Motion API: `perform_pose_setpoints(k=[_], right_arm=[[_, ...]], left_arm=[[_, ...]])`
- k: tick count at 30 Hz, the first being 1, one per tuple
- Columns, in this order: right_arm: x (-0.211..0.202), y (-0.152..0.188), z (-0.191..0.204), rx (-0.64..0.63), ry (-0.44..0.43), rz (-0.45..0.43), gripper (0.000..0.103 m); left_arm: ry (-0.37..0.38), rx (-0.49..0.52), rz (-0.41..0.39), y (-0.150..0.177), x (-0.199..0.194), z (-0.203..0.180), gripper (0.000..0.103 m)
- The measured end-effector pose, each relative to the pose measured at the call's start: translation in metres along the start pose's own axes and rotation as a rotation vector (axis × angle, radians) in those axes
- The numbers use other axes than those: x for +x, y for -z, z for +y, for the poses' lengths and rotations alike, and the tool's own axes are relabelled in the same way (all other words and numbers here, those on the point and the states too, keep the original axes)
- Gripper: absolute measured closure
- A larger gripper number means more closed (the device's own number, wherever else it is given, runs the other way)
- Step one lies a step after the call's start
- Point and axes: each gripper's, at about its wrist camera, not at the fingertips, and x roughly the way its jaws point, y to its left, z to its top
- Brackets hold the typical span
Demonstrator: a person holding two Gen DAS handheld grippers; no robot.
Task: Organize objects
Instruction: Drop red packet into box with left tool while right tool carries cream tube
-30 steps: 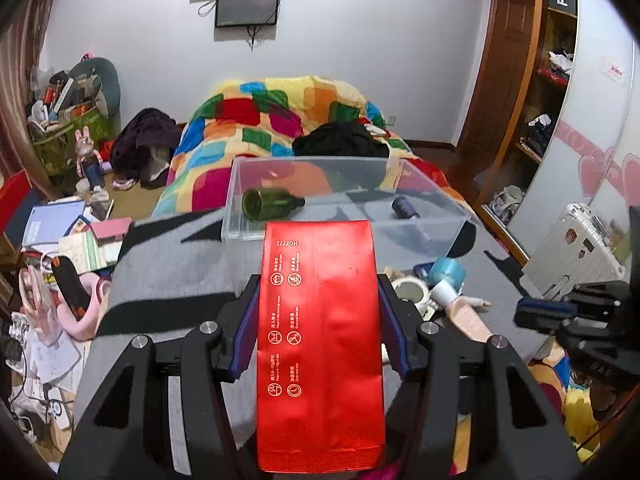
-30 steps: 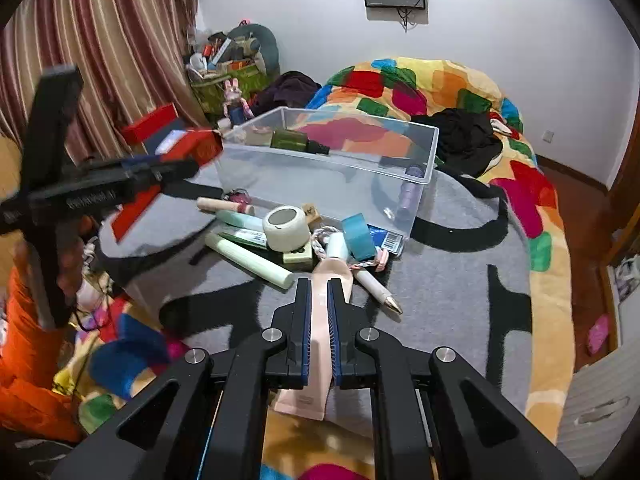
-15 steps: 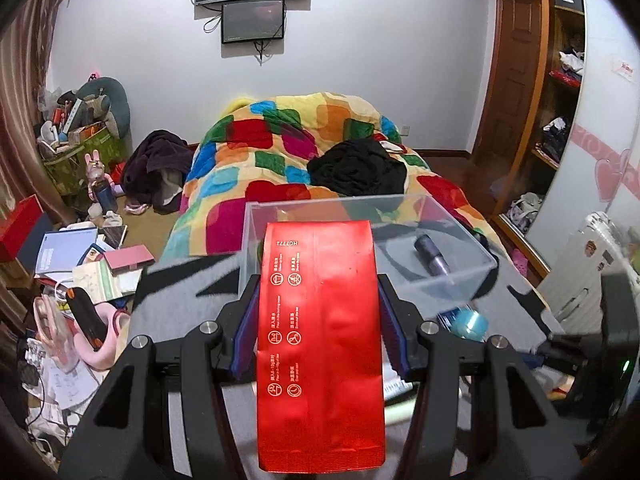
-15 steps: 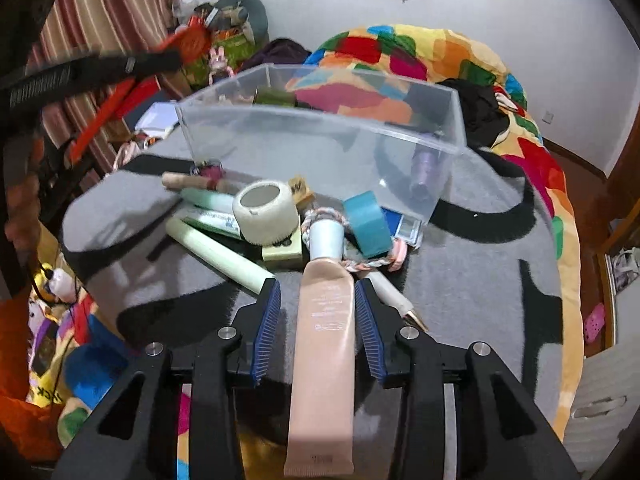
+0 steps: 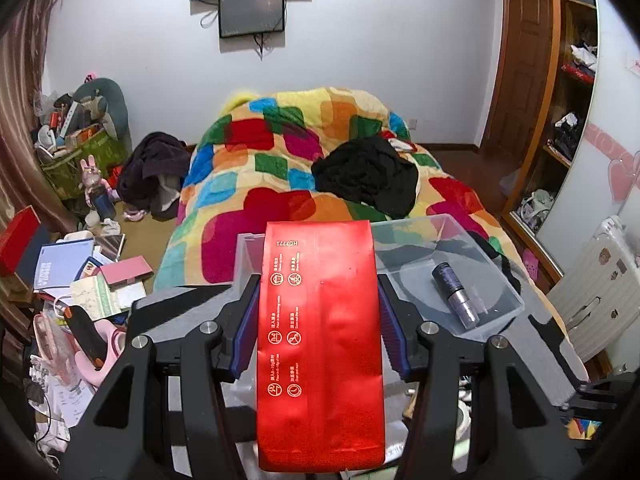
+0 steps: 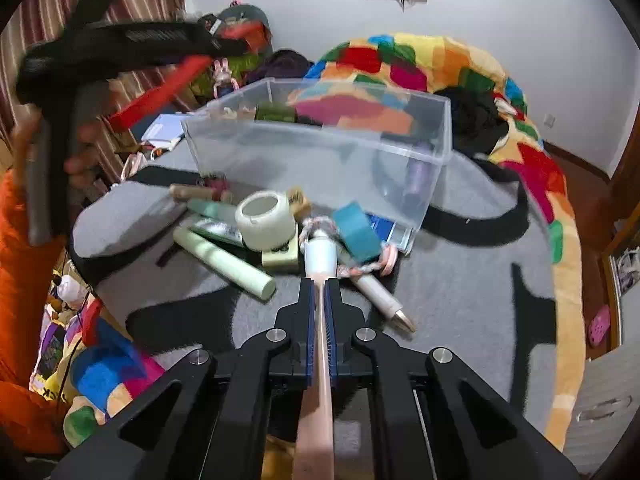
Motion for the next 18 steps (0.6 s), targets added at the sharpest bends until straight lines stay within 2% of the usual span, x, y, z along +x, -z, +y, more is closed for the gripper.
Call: perform_pose_setpoints(k=[4, 7, 10, 12, 18], right_arm=[[-0.005, -0.005, 0.004, -0.021, 0.007, -0.009, 0.099], [0.005, -0.004, 0.001, -0.009, 0.002, 0.033, 0.098], [0.016, 0.002, -0.002, 0.000, 0.001, 0.076, 0.089], [0.021, 0.005, -0.003, -0.003, 0.010, 0.084, 0.076], [0.037, 0.007, -0.001, -0.026, 0.031, 0.113, 0.075]], left_arm=[[-0.016, 0.026, 0.039, -0.007, 0.022, -0.005, 0.049], [-0.021, 0.053, 0.077, -0.012, 0.039, -0.010, 0.049], [-0.024, 0.081, 0.114, -0.014, 0.052, -0.016, 0.049], [-0.021, 0.092, 0.140, -0.013, 0.060, -0.021, 0.049], [0.011, 0.099, 0.168, -0.009, 0.065, -0.027, 0.049]])
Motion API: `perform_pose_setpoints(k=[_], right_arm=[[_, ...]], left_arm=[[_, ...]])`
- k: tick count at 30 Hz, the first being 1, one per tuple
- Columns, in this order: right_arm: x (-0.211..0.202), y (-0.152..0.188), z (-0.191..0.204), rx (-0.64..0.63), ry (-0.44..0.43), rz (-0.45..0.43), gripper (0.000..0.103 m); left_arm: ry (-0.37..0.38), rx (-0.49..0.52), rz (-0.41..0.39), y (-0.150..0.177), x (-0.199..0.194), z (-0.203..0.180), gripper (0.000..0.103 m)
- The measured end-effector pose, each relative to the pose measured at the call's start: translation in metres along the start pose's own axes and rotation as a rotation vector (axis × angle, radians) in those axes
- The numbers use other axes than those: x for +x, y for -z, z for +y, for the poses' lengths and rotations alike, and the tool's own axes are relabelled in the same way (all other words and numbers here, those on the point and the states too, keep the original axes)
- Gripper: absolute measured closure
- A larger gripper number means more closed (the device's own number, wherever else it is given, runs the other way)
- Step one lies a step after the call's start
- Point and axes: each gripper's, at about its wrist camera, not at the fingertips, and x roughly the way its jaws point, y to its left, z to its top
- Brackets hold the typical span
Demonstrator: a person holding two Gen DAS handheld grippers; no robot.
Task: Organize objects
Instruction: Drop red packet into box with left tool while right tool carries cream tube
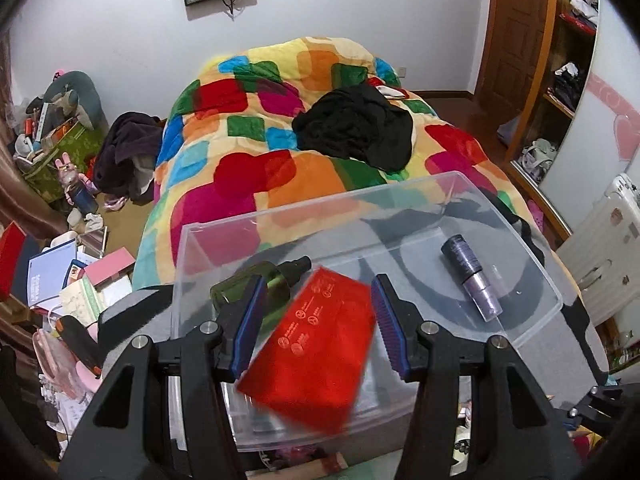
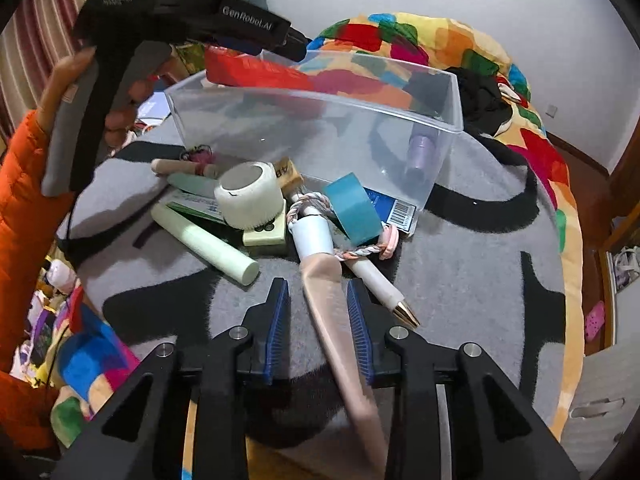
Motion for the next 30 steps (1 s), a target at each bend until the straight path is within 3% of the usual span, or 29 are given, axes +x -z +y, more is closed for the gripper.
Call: perform_pose_setpoints(k=[3, 5, 16, 24, 30], right_arm=[[0.002, -0.003, 0.002, -0.003, 0.012, -0.015, 0.076], [0.003, -0.004, 0.001, 0.004, 0.012, -0.024, 0.084], [-0.030, 0.000, 0.003, -0.006, 0.006, -0.089, 0.085], [-0.069, -0.039, -0.005, -0.001, 0.059, -0.234, 0.085], [-0.083, -0.078, -0.013, -0.006, 0.133, -0.326, 0.085]], left_arm=[[0.006, 0.008, -0.008, 0.003, -0.005, -0.002, 0.049], [0.009, 0.011, -0.020, 0.005, -0.010, -0.002, 0.049], [0.043, -0.030, -0.102, 0.028, -0.054, 0.010, 0.044], [0.067, -0.052, -0.158, 0.056, -0.085, 0.014, 0.032], [0.110, -0.066, -0.135, 0.084, -0.088, 0.012, 0.031]])
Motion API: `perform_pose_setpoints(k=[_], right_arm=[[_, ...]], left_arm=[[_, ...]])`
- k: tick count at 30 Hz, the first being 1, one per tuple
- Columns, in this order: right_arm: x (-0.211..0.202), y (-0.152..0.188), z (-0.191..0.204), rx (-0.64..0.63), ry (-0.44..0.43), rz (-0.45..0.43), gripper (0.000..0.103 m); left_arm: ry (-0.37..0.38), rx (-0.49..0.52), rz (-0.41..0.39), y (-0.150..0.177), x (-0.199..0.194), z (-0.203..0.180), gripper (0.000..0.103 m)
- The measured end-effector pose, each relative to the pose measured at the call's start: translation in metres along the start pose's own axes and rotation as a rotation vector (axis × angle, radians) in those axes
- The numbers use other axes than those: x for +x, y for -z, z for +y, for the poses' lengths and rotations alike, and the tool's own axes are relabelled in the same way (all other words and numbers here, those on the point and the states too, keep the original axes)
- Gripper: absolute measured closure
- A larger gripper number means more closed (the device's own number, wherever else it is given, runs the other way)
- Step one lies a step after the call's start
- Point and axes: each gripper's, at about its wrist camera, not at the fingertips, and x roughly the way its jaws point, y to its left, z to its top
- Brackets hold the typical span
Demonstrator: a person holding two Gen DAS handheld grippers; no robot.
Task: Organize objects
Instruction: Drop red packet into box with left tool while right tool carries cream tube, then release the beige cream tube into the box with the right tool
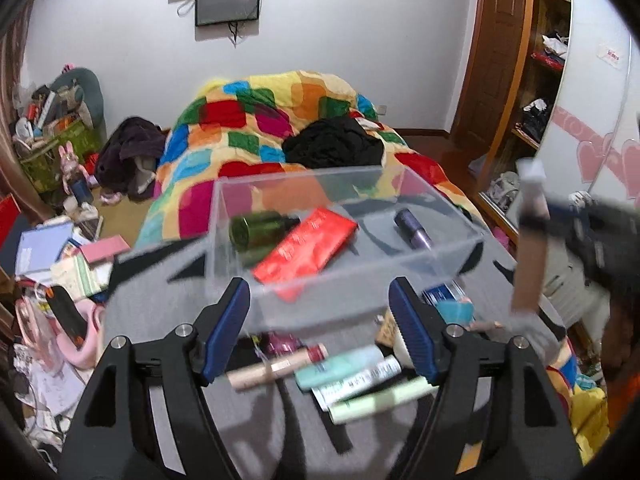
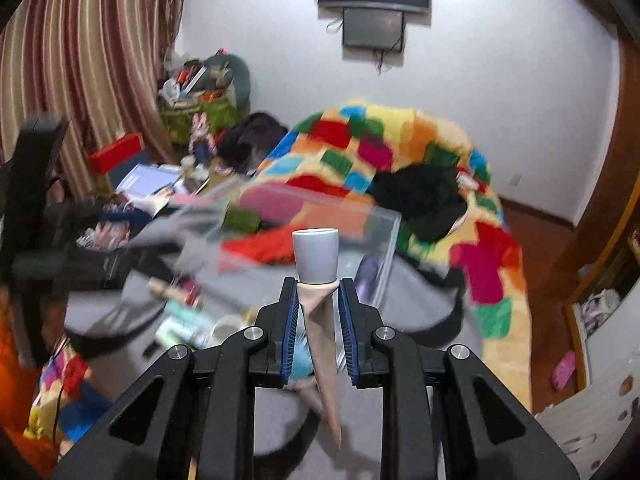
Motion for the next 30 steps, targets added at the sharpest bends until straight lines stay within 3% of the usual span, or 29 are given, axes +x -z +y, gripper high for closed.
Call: perform_pose_setpoints(k=[7, 13, 16, 23, 30], right_arm=[[0.025, -0.039, 0.009, -0.050, 0.076, -0.074, 0.085], [0.064, -0.051, 0.026, -0.124, 0.113, -0.051, 0.085], [0.082, -0.054, 0.030, -0.135, 0.114, -0.027, 0.085], [0.119, -0.045, 0.040, -0.149, 0.031, 0.095, 0.085], [0.113, -0.028, 0.033, -0.118, -0.050, 0.138, 0.081]], left_arm=[[0.047, 0.022, 0.066, 0.034, 0.010, -0.015, 0.031], [0.093, 0.093, 0.096, 0.053, 0.016, -0.034, 0.033], [0.115, 0.119, 0.118, 0.059, 0.021, -0.040, 0.039], [0.146, 0.130, 0.182, 0.072, 0.037, -0.041, 0.053], [0.172, 0.119, 0.205, 0.081, 0.037, -0.039, 0.058]])
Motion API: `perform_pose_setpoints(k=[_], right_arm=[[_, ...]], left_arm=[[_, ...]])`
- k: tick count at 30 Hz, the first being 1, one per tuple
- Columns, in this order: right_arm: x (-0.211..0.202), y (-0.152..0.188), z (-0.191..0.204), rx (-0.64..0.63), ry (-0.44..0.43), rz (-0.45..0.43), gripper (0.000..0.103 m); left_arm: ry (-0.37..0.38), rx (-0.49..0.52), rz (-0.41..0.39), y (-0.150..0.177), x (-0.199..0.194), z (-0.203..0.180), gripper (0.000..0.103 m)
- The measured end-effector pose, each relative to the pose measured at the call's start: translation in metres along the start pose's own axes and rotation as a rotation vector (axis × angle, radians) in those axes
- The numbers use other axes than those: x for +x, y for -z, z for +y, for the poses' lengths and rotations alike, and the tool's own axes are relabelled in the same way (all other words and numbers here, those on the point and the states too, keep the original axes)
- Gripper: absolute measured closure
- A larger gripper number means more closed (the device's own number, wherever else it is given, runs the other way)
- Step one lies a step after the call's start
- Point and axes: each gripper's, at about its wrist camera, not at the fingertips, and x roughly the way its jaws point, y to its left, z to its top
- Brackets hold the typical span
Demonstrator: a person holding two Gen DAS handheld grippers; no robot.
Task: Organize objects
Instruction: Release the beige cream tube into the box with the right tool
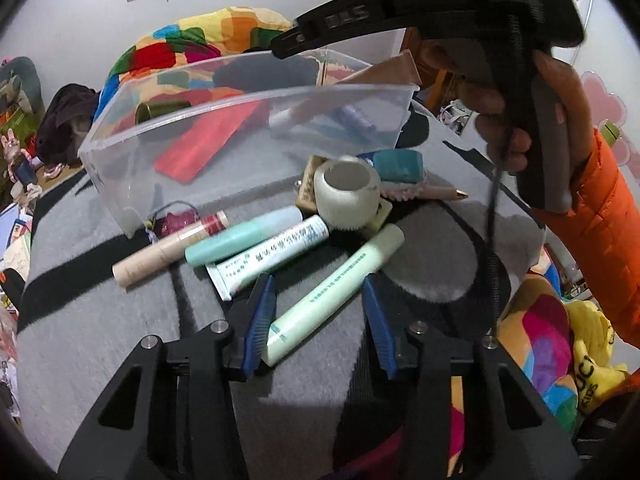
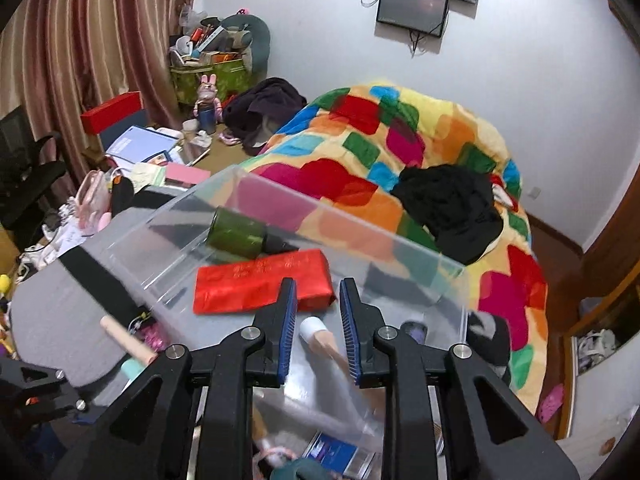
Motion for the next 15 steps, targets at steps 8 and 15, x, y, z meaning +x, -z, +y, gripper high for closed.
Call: perform_pose_setpoints(k=[8, 15], right_arm=[[-0.031, 0.034, -0.012, 0.060, -0.062, 0.009, 0.076], [-0.057, 0.072, -0.018, 0.092, -0.085, 0.026, 0.069]], left_arm=[[0.001, -0.005, -0.007, -0.001, 0.003, -0.006, 0.059], [-0.033, -0.006, -0.020, 0.000, 0.004, -0.015, 0.082]])
